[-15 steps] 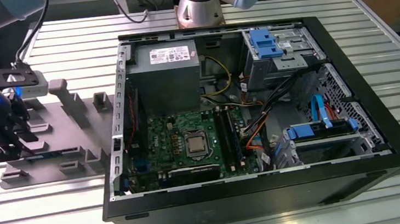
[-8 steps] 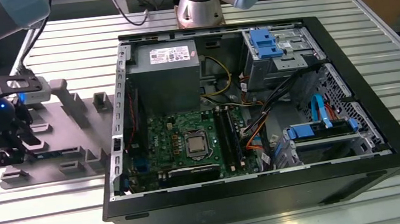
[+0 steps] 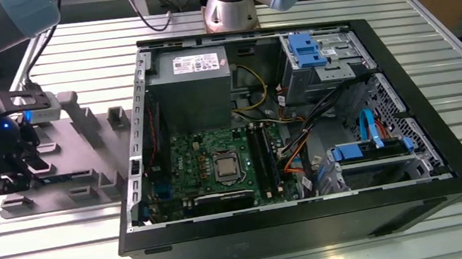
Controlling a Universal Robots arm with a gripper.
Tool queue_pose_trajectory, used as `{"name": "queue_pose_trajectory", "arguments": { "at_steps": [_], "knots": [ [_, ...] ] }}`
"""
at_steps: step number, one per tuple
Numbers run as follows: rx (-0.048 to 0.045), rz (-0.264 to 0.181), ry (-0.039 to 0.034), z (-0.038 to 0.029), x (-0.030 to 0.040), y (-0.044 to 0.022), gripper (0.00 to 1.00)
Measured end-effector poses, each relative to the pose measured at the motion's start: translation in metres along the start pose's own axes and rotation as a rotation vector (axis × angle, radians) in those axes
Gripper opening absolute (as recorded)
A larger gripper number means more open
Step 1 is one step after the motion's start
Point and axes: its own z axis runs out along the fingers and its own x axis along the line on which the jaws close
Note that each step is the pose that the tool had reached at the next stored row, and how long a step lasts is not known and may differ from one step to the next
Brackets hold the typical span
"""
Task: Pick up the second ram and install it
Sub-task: 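Pick up the second ram and move it above second insertion slot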
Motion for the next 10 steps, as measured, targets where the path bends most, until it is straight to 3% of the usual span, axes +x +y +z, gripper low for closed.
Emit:
{"name": "queue_pose_trajectory", "arguments": {
  "at_steps": [10],
  "knots": [
    [0.0005,0.000,0.0002,0.0133,0.0010,0.0000,0.39]
  ]
}}
